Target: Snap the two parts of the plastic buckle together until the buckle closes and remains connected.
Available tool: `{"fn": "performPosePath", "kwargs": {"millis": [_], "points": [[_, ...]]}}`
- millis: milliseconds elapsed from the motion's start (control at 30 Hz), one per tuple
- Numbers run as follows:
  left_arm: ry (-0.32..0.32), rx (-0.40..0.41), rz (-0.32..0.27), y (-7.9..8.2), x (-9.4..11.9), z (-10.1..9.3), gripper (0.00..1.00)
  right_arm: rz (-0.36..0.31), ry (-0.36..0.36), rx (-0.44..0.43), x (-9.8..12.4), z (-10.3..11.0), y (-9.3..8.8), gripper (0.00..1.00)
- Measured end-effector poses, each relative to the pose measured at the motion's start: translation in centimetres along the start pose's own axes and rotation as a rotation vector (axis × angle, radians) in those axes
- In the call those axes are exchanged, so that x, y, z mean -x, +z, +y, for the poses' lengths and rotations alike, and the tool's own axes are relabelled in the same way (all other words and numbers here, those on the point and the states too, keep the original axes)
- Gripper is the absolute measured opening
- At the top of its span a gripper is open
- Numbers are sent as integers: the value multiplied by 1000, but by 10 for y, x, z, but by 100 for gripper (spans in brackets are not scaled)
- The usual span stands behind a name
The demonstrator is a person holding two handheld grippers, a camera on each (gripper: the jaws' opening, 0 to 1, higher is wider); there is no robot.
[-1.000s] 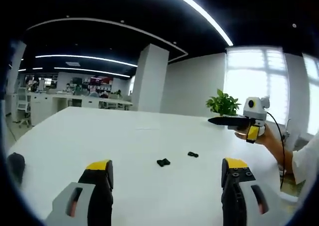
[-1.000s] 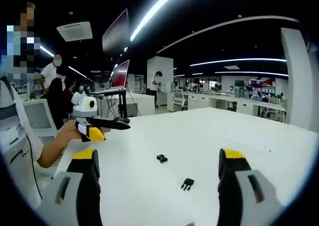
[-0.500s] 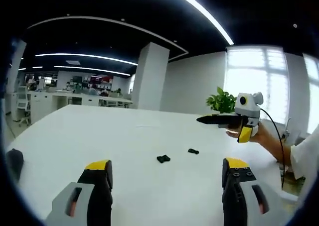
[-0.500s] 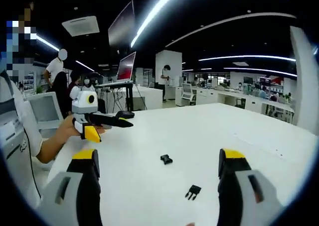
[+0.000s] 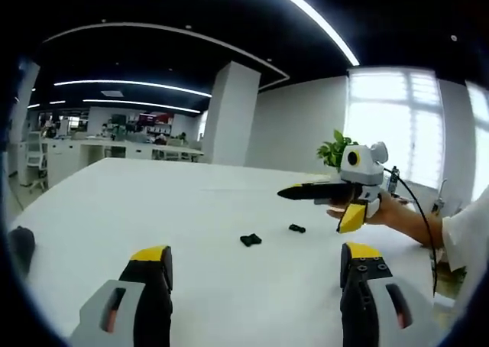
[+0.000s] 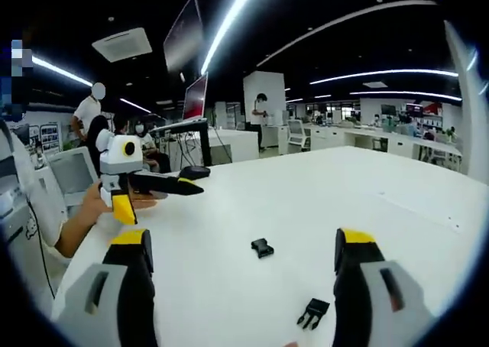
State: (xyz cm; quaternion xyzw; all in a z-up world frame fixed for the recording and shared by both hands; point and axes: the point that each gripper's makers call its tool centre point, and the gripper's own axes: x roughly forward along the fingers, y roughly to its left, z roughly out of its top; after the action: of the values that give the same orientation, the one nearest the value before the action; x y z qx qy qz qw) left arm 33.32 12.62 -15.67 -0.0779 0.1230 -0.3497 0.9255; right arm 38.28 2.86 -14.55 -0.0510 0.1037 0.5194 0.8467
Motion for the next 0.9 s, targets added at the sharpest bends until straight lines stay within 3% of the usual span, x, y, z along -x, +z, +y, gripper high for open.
{"fn": "performPosePath", "kwargs": {"millis": [233, 900], "points": [[9, -4, 12, -3, -1, 2, 92, 24, 10, -11, -15, -4, -10, 99], [5, 0, 20, -8, -2, 0, 92, 80, -3, 3, -30, -9, -23, 98]]}}
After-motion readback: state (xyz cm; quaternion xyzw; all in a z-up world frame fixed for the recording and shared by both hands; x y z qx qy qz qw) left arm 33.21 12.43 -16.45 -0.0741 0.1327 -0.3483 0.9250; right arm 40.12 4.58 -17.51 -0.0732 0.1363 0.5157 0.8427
